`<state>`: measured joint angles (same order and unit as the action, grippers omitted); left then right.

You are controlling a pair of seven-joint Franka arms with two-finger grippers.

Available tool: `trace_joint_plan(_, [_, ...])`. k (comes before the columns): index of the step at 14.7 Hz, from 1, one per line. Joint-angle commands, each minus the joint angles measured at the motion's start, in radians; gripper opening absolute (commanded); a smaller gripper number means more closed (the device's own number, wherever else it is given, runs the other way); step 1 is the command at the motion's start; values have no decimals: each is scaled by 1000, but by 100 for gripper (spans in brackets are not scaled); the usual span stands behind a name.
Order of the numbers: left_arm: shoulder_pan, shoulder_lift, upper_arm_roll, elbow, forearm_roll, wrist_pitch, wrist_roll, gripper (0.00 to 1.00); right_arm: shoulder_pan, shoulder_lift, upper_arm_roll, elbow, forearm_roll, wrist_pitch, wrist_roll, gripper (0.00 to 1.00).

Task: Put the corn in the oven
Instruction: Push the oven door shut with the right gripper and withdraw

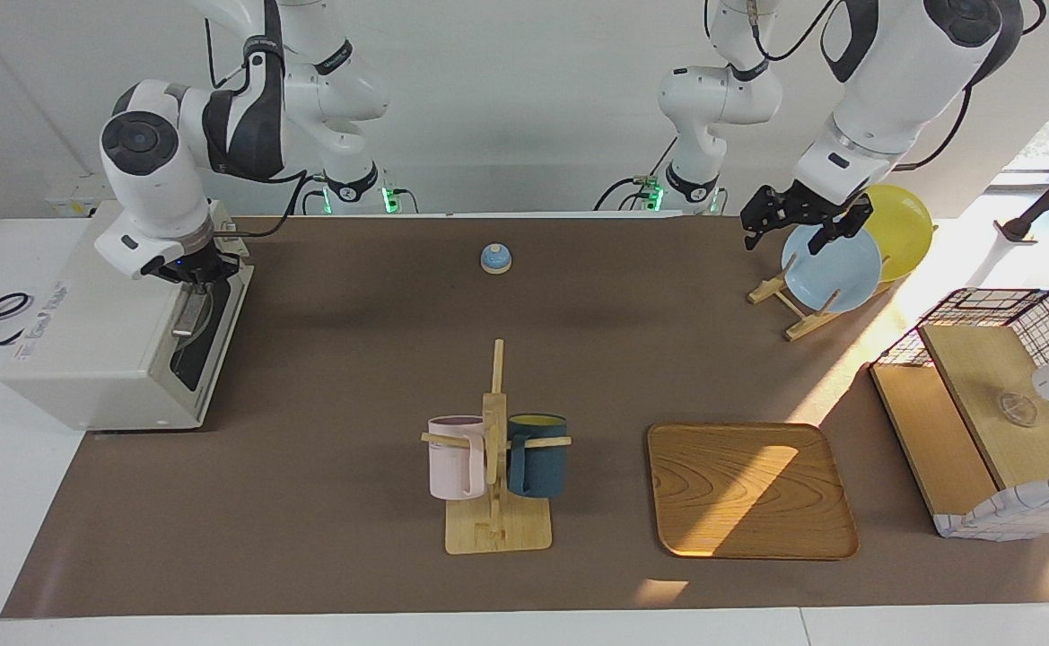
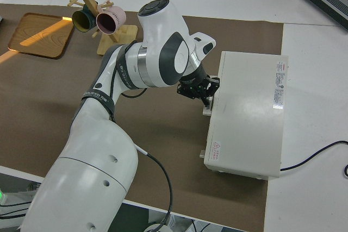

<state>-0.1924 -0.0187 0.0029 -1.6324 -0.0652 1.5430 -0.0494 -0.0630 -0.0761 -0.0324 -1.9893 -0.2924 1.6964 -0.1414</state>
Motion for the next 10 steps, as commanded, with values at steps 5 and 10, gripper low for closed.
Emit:
trace_joint_plan(5, [5, -18, -4, -14, 13, 11, 5, 100, 17, 19, 14, 348, 198, -300, -37, 7])
trace_joint_plan(10, [5, -17, -4, -14, 13, 11, 6, 100, 5, 16, 14, 339, 223, -314, -38, 44])
